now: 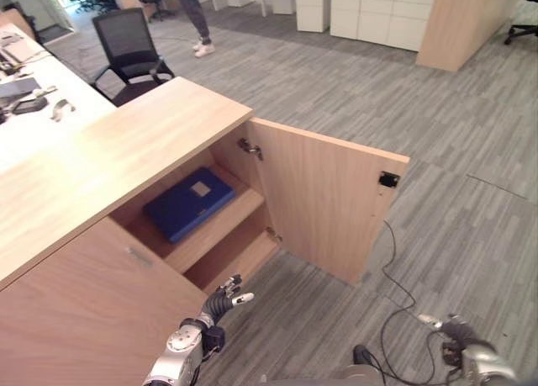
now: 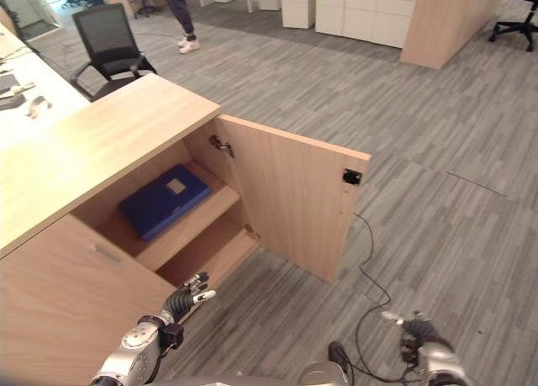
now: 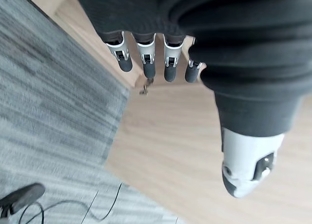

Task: Put the empty folder in the office cabinet

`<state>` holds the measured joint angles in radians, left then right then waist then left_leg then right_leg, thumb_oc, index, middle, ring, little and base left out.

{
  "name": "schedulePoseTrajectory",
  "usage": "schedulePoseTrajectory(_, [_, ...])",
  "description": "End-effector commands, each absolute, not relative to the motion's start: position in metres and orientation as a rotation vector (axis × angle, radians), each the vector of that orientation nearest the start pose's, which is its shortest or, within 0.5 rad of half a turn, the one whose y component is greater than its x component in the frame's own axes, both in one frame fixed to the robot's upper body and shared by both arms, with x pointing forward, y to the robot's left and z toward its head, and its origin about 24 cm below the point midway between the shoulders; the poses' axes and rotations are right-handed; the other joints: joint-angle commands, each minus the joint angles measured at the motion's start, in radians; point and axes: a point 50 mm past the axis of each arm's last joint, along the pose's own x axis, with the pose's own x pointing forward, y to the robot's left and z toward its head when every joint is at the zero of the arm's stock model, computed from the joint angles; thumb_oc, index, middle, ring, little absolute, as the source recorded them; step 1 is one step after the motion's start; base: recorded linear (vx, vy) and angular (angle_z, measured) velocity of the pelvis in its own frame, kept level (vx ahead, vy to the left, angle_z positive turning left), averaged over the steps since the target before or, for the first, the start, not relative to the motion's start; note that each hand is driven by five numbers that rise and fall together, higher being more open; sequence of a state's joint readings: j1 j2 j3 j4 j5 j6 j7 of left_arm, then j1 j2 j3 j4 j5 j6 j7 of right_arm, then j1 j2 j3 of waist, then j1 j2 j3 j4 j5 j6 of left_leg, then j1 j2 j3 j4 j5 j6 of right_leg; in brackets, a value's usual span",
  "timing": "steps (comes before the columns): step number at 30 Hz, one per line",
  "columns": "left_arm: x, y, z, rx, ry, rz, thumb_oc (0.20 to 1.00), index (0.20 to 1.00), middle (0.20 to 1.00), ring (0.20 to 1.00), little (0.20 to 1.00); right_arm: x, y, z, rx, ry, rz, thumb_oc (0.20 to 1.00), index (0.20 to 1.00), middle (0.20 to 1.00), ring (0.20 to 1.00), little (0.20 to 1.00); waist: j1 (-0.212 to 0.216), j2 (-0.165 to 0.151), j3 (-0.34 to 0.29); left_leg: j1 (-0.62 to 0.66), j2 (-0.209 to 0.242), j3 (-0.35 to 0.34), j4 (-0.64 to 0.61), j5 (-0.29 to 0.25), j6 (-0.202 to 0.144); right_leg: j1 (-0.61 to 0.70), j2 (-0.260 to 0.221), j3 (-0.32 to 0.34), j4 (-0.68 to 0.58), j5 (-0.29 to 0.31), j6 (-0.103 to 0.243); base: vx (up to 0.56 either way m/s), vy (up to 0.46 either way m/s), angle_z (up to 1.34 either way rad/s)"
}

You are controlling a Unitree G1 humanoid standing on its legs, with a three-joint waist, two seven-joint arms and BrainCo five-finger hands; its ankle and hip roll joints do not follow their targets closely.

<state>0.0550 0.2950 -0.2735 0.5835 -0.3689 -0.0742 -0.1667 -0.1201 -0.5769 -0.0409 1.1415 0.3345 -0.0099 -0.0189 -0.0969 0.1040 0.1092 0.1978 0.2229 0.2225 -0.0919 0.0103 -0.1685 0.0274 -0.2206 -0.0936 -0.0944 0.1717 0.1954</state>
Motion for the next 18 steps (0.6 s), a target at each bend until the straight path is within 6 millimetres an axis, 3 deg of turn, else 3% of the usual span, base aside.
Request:
schedulePoseTrajectory(1, [0.193, 0.195, -0.079, -0.038, 0.540, -0.196, 1.000, 1.000, 1.000, 1.000, 1.000, 0.187, -0.366, -0.062, -0.166, 0.777, -0.539, 1.000, 1.000, 1.000, 1.000, 1.000, 0.021, -0.039, -0.022, -0.044, -0.040, -0.041, 0.037, 0.027, 0.020, 0.102, 0.083, -0.072, 0.025, -0.215, -0.037, 0.01, -0.010, -0.06])
schedulePoseTrajectory(8, [0.191, 0.195, -0.077, -0.002, 0.547, -0.257, 1.000, 1.000, 1.000, 1.000, 1.000, 0.233, -0.398, -0.003, -0.214, 0.610, -0.612, 1.000, 1.000, 1.000, 1.000, 1.000, 0.067, -0.055, -0.038, -0.038, -0.047, -0.053, 0.020, 0.020, 0.024, 0.121, 0.077, -0.098, 0.015, -0.210, -0.027, 0.01, 0.010, 0.02])
schedulePoseTrajectory(9, [0.189, 0.196, -0.078, 0.013, 0.556, -0.271, 1.000, 1.000, 1.000, 1.000, 1.000, 0.248, -0.400, 0.014, -0.242, 0.566, -0.602, 1.000, 1.000, 1.000, 1.000, 1.000, 0.080, -0.059, -0.043, -0.039, -0.049, -0.057, 0.019, 0.020, 0.025, 0.124, 0.076, -0.104, 0.014, -0.209, -0.026, 0.02, 0.019, 0.06])
schedulePoseTrajectory(18, [0.180, 0.198, -0.080, 0.022, 0.589, -0.313, 1.000, 1.000, 1.000, 1.000, 1.000, 0.291, -0.397, 0.065, -0.246, 0.426, -0.590, 1.000, 1.000, 1.000, 1.000, 1.000, 0.127, -0.071, -0.056, -0.050, -0.057, -0.087, 0.013, 0.021, 0.027, 0.139, 0.074, -0.134, 0.008, -0.210, -0.026, 0.02, 0.018, 0.12])
